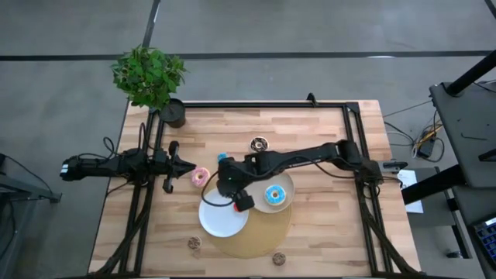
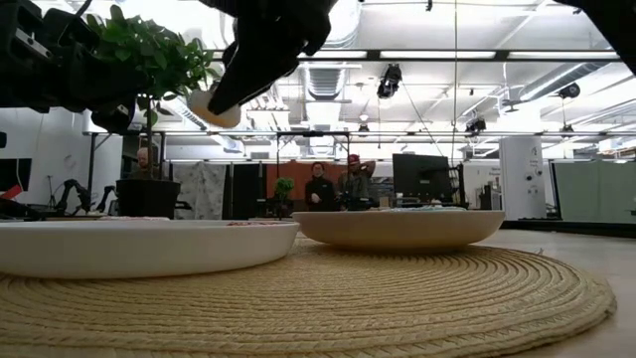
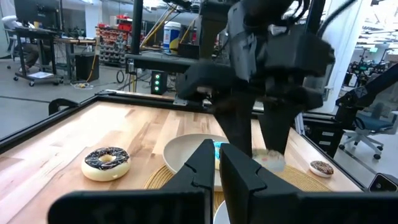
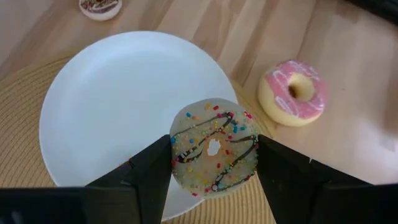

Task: Pick & Place donuts
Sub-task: Put the small white donut on the white plate

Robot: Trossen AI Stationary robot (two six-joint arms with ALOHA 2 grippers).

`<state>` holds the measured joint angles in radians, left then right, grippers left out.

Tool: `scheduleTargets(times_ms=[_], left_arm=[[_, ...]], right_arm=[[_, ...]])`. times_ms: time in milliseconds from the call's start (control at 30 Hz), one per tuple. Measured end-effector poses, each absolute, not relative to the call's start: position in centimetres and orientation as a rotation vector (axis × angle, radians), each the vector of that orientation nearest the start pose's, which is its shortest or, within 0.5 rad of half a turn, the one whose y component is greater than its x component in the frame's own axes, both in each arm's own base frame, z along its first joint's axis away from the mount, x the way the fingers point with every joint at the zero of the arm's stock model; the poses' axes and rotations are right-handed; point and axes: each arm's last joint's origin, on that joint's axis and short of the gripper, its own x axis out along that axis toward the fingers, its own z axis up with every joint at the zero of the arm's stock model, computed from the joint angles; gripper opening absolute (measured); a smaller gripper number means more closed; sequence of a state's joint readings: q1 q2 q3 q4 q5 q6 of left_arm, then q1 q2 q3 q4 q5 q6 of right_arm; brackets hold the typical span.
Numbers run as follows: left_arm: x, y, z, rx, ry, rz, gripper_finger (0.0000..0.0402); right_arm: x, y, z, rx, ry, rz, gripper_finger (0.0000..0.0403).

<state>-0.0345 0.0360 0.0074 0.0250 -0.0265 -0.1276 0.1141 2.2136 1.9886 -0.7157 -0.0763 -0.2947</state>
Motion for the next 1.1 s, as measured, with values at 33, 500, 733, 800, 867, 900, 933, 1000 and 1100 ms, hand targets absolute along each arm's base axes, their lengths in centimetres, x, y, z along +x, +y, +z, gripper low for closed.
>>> scheduleTargets(times_ms=[33, 500, 733, 800, 867, 900, 933, 1000, 1100], left_arm=[[9.9, -0.3, 16.6, -0.127, 0.004, -0.008, 0.0], [9.9, -0.3, 16.5, -0.128, 0.005, -0.008, 0.0], [9.9, -0.3, 16.6, -0.127, 0.005, -0.008, 0.0], [9.9, -0.3, 16.5, -0.128, 0.005, -0.008, 0.0], [9.9, -0.3, 16.5, -0.128, 0.005, -0.008, 0.0], [9.9, -0.3, 16.5, -0.127, 0.005, -0.007, 0.0], [9.9, -0.3, 16.6, -0.128, 0.004, -0.008, 0.0], [9.9, -0.3, 16.6, -0.128, 0.005, -0.007, 0.0], [9.9, -0.3, 16.6, -0.128, 0.004, -0.007, 0.0]], right_arm=[[48.5, 5.8, 23.7, -0.289, 0.917, 0.316, 0.021], [49.2, 5.9, 18.4, -0.282, 1.06, 0.331, 0.021], [49.3, 6.0, 17.6, -0.296, 1.072, 0.341, 0.021], [49.4, 6.0, 17.6, -0.309, 1.065, 0.348, 0.021], [49.5, 6.0, 17.4, -0.321, 1.059, 0.355, 0.021], [49.5, 6.0, 17.3, -0.327, 1.056, 0.358, 0.021], [49.6, 6.0, 17.2, -0.329, 1.054, 0.359, 0.021], [49.7, 6.0, 16.8, -0.329, 1.054, 0.359, 0.021], [49.9, 6.0, 16.4, -0.33, 1.047, 0.358, 0.021]])
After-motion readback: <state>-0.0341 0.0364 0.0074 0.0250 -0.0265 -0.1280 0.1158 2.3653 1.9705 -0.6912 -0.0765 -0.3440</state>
